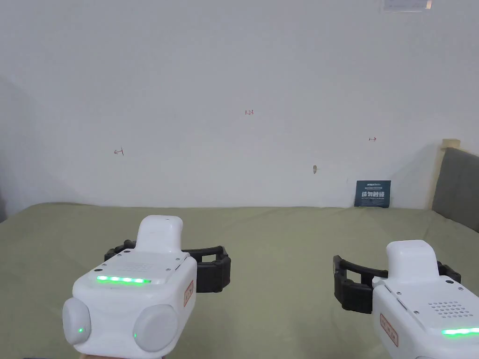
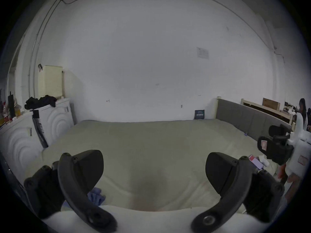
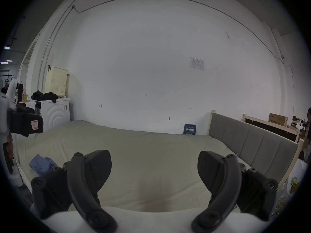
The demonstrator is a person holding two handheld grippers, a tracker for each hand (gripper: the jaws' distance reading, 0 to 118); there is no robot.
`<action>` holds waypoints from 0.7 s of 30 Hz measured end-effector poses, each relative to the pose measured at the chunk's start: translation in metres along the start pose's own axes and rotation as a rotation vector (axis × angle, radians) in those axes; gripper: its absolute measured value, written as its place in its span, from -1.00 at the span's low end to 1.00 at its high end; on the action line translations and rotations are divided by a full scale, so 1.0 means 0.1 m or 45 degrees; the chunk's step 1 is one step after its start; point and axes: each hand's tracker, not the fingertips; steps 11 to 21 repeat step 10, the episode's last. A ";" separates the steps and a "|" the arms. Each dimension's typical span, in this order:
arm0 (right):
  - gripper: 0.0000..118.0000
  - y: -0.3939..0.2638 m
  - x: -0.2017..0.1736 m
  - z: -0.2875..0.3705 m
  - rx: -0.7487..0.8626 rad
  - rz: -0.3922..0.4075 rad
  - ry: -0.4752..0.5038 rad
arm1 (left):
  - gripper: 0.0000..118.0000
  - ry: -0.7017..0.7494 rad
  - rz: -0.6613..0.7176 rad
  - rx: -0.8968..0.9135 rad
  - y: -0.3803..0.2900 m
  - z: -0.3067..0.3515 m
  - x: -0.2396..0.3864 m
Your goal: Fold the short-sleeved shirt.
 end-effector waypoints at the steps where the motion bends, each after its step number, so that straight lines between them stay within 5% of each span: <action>1: 0.81 0.00 0.00 0.00 0.001 0.003 -0.001 | 1.00 0.008 -0.025 -0.012 0.01 -0.01 0.01; 6: 0.81 0.00 0.01 0.03 0.012 -0.013 0.009 | 1.00 0.086 -0.120 -0.011 -0.03 -0.05 0.06; 21: 0.81 -0.01 0.01 0.04 0.010 -0.019 0.012 | 1.00 0.117 -0.018 -0.018 -0.01 -0.06 0.02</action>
